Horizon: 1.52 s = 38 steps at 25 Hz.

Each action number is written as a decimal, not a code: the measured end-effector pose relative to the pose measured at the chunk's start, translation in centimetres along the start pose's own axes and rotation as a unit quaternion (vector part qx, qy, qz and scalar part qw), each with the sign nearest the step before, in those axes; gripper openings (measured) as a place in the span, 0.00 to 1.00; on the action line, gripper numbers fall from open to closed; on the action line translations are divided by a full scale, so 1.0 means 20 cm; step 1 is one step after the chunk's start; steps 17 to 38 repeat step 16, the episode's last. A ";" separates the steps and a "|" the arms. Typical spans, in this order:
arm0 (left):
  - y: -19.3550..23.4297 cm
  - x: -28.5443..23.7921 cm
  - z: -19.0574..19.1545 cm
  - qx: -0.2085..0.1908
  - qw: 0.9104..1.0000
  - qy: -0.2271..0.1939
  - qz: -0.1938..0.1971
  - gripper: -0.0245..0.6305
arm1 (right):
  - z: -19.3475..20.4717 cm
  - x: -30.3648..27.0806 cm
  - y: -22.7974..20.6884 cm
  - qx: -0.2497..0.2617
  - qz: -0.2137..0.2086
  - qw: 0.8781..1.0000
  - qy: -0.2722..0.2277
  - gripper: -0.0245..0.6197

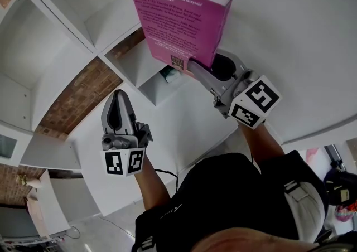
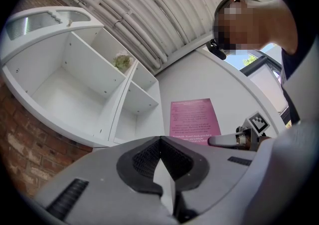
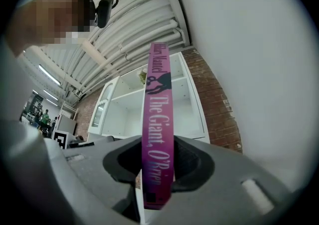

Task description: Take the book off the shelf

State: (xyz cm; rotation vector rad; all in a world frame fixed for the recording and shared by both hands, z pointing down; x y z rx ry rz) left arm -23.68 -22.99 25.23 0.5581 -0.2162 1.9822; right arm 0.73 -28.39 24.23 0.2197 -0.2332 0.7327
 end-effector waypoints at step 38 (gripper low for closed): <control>-0.02 0.01 -0.02 -0.005 1.000 0.008 0.005 0.04 | -0.01 0.00 0.01 -0.005 0.002 1.000 -0.004 0.25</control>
Point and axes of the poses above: the fingertips, and each gripper's own axes: x backward along the fingers, y to its left, z out of its underside, the point moved 6 cm from there along x, backward along the fingers, and after that the axes turned 8 degrees about x, right-handed, at the moved point
